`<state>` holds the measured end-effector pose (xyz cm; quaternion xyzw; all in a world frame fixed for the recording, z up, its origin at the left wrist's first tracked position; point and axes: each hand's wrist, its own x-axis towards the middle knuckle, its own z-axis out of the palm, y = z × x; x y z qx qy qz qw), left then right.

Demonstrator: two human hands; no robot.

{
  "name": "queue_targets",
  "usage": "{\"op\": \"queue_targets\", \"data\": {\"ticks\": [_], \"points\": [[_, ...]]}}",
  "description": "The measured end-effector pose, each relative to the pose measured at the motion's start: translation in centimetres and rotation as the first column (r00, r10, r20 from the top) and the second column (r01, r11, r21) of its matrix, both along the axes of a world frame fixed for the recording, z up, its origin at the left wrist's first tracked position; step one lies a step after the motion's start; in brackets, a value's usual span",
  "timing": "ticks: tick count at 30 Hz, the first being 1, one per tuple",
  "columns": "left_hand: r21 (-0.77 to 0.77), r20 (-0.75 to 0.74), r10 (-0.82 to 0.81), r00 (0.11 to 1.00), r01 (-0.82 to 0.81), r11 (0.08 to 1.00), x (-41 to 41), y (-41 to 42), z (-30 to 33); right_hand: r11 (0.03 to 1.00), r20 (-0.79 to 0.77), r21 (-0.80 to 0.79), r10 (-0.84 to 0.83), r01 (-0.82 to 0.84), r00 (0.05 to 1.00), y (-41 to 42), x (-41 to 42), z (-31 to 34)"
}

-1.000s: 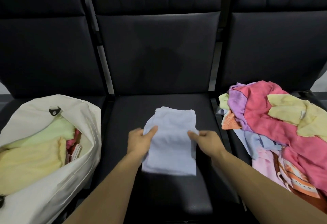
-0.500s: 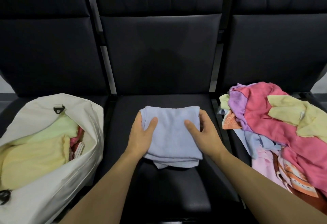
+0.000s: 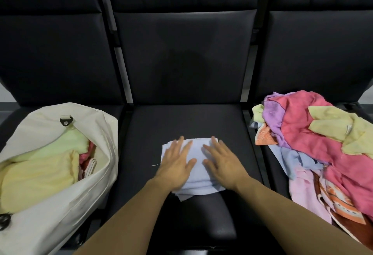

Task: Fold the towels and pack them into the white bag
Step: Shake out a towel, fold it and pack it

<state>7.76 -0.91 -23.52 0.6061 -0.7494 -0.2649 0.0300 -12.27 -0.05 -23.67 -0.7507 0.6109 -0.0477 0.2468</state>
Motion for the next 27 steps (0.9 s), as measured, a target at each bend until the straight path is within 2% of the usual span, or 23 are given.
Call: {"op": "queue_targets", "data": {"ticks": [2,5,8,10,11,12,14,16,18,22,27], "points": [[0.156,0.139,-0.147,0.979,0.125,0.980,-0.7,1.1,-1.2,0.981,-0.125,0.149,0.142,-0.123,0.982,0.8,0.2,-0.9],[0.226,0.179,-0.175,0.968,0.133,0.965,-0.6,1.8,-2.3,0.961,-0.165,0.243,0.171,-0.128,0.971,1.3,0.0,-1.4],[0.202,0.095,-0.090,0.991,0.069,0.977,-0.6,1.2,-1.7,0.960,-0.109,0.268,0.119,-0.086,0.987,0.5,0.1,-0.8],[0.109,0.044,0.113,0.993,-0.117,0.987,-0.7,0.9,-1.3,0.967,0.011,0.242,-0.088,0.083,0.996,0.0,0.5,-0.1],[0.049,0.011,0.275,0.961,-0.275,0.960,-0.8,0.8,-0.9,0.945,0.094,0.235,-0.254,0.226,0.963,-0.3,0.6,-0.1],[0.019,-0.031,0.446,0.895,-0.445,0.895,-0.9,0.7,-0.5,0.891,0.177,0.261,-0.423,0.372,0.888,-0.7,0.7,0.0],[0.130,-0.089,0.698,0.710,-0.687,0.715,-0.8,0.2,0.3,0.755,0.266,0.371,-0.644,0.541,0.717,-1.2,0.7,-0.1],[0.335,-0.101,0.816,0.569,-0.753,0.567,-0.3,-0.4,0.3,0.680,0.259,0.456,-0.719,0.574,0.645,-1.3,0.6,-0.4],[0.495,-0.148,0.846,0.512,-0.703,0.512,0.3,-0.7,-0.3,0.651,0.286,0.512,-0.744,0.561,0.604,-1.0,0.6,0.0],[0.610,-0.262,0.815,0.516,-0.566,0.554,0.7,-0.6,-0.7,0.648,0.368,0.587,-0.748,0.486,0.553,-0.5,0.6,0.9],[0.526,-0.351,0.746,0.567,-0.539,0.657,0.5,-0.4,0.2,0.774,0.461,0.478,-0.623,0.415,0.631,-0.4,1.1,1.5]]}}
